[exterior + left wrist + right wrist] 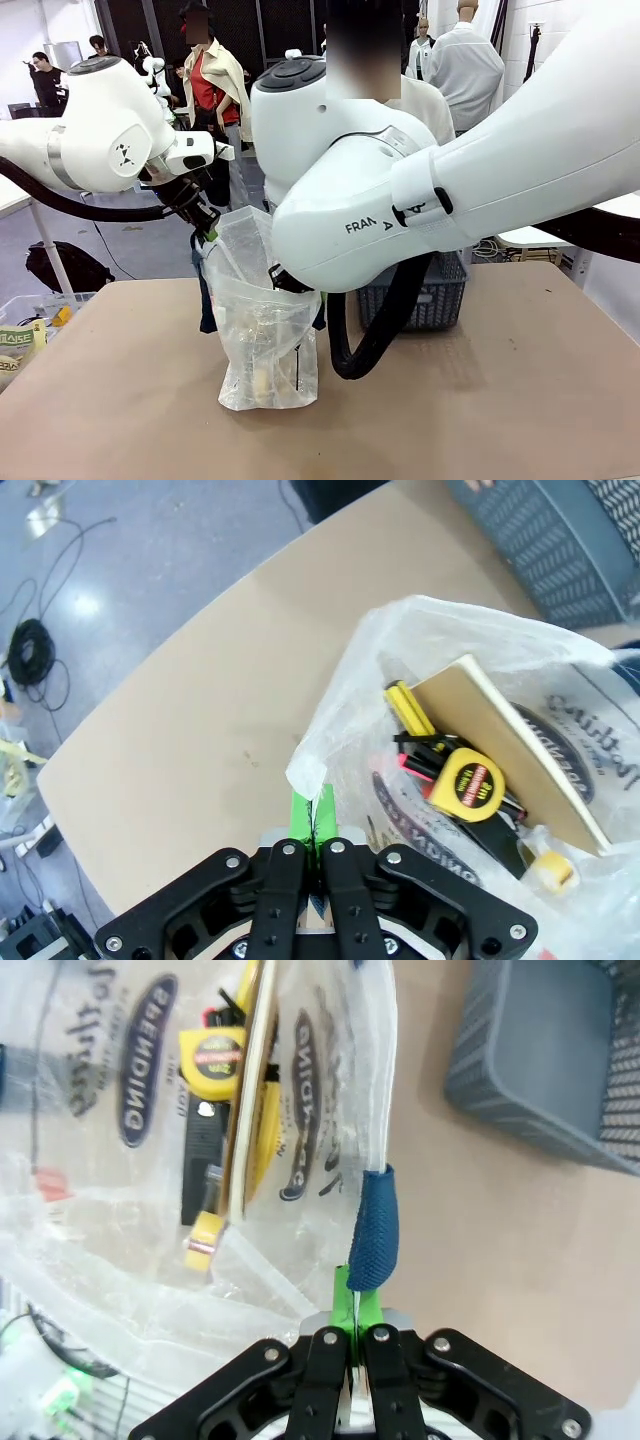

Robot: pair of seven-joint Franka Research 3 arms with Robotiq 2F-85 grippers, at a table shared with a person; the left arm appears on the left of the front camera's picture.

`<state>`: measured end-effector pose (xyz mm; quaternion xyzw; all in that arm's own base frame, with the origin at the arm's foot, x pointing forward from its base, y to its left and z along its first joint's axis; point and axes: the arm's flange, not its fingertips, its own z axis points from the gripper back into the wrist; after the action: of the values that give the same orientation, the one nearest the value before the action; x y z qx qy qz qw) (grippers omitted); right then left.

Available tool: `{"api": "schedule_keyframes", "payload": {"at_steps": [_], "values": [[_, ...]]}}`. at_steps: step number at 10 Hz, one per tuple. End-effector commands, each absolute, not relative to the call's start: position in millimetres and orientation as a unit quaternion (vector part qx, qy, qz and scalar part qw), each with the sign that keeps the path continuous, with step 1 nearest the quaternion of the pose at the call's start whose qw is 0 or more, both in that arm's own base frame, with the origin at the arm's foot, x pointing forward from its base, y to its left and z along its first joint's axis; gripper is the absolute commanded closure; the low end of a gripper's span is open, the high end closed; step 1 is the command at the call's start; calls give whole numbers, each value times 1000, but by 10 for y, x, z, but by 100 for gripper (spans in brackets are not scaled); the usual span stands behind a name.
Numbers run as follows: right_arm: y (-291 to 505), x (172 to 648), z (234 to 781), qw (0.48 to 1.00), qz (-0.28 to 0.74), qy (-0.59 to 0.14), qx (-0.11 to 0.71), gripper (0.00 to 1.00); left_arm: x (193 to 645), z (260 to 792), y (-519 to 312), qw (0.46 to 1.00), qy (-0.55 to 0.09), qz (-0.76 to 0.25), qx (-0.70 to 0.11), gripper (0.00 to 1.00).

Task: Transfer purchased items from the store into the shopping bag.
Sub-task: Move the Reusable shopping bag to the right side of the table.

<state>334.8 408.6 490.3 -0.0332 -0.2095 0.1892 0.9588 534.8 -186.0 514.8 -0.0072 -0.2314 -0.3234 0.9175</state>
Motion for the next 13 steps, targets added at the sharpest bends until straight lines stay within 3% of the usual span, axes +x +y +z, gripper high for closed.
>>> {"api": "schedule_keyframes", "payload": {"at_steps": [1, 7, 10, 13], "values": [[4371, 3471, 4932, 948, 229, -214, -52, 100, 5375, 5278, -1821, 919, -189, -339, -67, 100], [4749, 3694, 4960, 933, 287, -210, -57, 100, 5532, 5232, -1883, 932, -91, -312, -162, 100], [4827, 3747, 4935, 915, 344, -207, -45, 100, 5602, 5205, -1894, 927, -72, -285, -234, 100], [4844, 3776, 4918, 898, 400, -183, -23, 100, 5674, 5210, -1885, 925, -55, -278, -252, 100]]}}
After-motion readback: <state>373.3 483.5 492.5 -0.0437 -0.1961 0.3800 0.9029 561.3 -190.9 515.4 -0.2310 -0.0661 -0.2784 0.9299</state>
